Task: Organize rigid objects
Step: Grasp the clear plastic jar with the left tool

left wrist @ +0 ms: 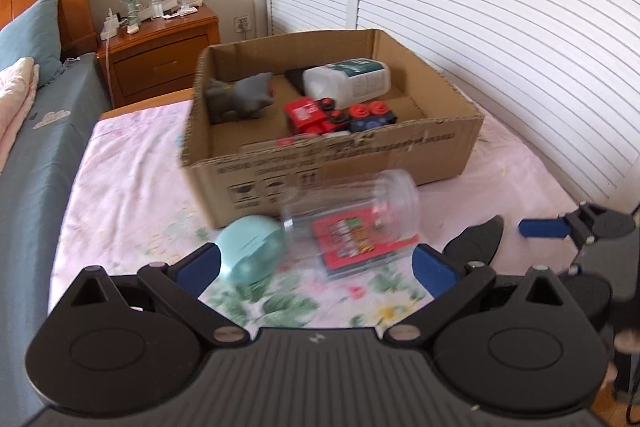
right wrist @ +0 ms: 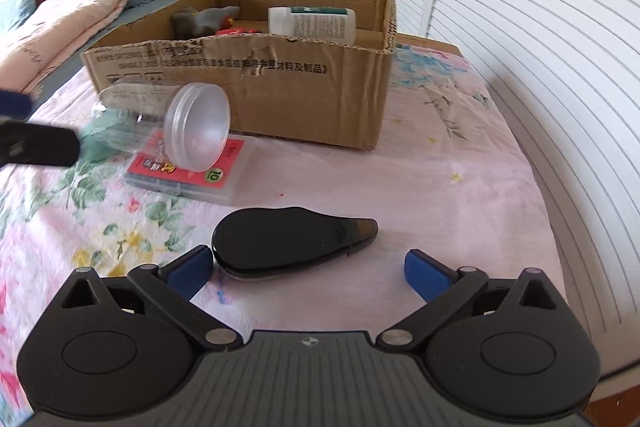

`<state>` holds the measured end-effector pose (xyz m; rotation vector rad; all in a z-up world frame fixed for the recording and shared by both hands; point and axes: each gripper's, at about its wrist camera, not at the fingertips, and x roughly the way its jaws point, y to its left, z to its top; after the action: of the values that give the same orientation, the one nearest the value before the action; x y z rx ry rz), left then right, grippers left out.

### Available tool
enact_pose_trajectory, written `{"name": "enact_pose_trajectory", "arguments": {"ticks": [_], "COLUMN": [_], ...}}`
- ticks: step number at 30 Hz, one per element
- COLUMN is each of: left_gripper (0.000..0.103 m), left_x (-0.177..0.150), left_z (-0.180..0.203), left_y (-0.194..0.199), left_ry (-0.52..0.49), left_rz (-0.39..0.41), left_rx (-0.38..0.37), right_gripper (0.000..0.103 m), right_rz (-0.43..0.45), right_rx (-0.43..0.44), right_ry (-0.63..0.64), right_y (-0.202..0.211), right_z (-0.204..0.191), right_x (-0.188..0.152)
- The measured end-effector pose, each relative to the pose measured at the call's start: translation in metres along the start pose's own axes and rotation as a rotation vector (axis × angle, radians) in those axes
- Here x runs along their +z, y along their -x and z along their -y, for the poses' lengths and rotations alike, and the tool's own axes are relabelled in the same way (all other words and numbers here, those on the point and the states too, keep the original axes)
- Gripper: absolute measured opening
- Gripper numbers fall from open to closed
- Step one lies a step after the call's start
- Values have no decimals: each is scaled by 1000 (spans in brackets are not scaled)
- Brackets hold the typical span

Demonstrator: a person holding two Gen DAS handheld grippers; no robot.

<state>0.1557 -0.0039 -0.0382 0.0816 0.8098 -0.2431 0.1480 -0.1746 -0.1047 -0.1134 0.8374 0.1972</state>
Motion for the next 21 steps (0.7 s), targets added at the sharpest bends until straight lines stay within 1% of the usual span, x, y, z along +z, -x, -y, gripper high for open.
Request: {"name": "enact_pose_trajectory", "arguments": {"ticks": [6, 8, 10, 15, 21], "left_gripper": [101, 101, 101, 101, 101], "left_x": [7, 8, 9, 13, 16], "left_z": [20, 25, 26, 23, 24], "left_y": [-21, -27, -33, -42, -51], "left_ry": [21, 19, 34, 80, 89], "left_rz": [-16, -19, -21, -24, -19], "left_rx": [7, 32, 53, 55, 59], "right_gripper": [103, 103, 103, 103, 103], "right_rz": [15, 19, 22, 32, 34], "right_rx": [28, 33, 38, 46, 45], "right_ry": [27, 32, 36, 43, 43], "right_y": [2, 2, 2, 2, 1], "right_z": [3, 3, 4, 5, 5], "right_x": [-3, -3, -4, -4, -3]}}
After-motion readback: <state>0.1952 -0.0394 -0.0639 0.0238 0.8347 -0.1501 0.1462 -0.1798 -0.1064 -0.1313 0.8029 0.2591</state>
